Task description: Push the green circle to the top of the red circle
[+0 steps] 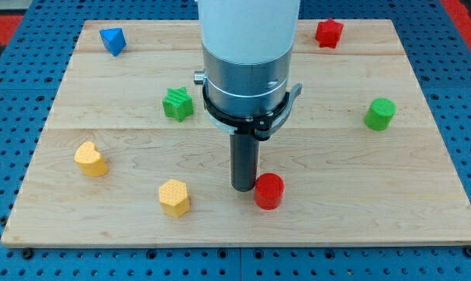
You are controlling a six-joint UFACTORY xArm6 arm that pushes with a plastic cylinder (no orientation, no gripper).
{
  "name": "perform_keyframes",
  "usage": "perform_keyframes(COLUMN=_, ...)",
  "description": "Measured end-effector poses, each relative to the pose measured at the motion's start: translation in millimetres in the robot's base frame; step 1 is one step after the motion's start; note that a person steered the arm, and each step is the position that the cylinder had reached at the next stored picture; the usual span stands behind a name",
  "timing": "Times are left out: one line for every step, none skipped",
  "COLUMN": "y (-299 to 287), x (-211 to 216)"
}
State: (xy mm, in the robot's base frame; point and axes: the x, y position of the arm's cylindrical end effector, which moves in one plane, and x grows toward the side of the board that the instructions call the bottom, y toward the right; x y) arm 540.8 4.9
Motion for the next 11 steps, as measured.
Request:
perform_keyframes(y=-33.6, x=16.0)
perform_keyframes(y=14.5, x=14.0)
perform_keyframes(y=107.4, x=-1.7)
perform_keyframes(y=144.7, x=5.6)
perform_keyframes(y=123.3, x=-10.7)
perform_keyframes(y=113.2, x=-45.9)
perform_keyframes(y=114.2, x=-116.3)
perform_keyframes(y=178.4, x=-157.7)
perform_keyframes(y=211.5, x=-156.7)
perform_keyframes(y=197.9, x=-112.1)
perform_keyframes(y=224.4, x=-95.1)
